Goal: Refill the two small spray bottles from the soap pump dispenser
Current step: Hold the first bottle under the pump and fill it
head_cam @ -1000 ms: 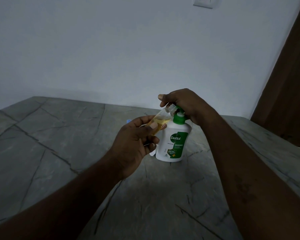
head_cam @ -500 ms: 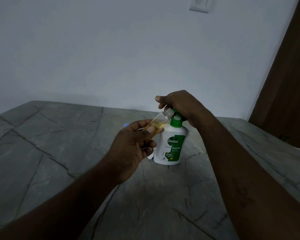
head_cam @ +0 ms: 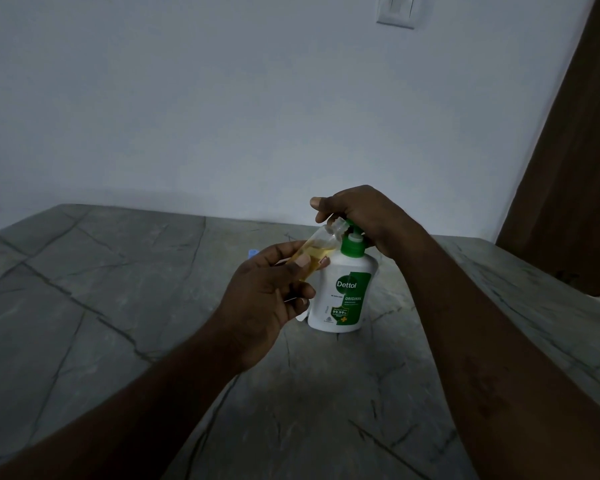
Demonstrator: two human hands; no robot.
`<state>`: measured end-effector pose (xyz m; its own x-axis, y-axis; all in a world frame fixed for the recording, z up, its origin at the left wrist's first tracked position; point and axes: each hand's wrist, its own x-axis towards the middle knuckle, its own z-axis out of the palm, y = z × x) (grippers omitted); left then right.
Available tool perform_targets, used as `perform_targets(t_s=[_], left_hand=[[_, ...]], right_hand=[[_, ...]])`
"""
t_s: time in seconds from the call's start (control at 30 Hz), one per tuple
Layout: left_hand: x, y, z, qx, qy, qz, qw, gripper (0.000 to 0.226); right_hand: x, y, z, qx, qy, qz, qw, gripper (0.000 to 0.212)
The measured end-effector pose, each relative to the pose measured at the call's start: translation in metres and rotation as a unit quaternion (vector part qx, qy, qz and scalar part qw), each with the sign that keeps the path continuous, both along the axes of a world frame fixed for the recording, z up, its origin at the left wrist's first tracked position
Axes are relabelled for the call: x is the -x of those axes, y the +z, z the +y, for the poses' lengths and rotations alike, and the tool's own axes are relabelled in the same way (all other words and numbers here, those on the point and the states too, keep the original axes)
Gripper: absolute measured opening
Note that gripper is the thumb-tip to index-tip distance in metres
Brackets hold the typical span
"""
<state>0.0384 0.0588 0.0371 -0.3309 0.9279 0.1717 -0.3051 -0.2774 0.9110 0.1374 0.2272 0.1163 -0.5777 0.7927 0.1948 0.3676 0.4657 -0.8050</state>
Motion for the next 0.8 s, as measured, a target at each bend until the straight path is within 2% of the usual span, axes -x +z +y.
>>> perform_targets(t_s=[0.13, 0.5, 0.8], left_hand=[[0.0018, -0.0029, 0.0016, 0.002, 0.004, -0.003, 1.000, 0.027], [-0.0003, -0.0051, 0.0024, -0.005, 0.015, -0.014, 1.000, 0.029], [0.0005, -0.0054, 0.0035, -0.007, 0.014, -0.014, 1.000, 0.030]], right_hand=[[0.0006, -0.0010, 0.0009, 0.010, 0.001, 0.003, 1.000, 0.036], [0.0021, -0.0044, -0.0017, 0.036, 0.011, 0.004, 0.999, 0.033], [0.0003, -0.0010, -0.0020, -0.020, 0.001, 0.012, 1.000, 0.036]])
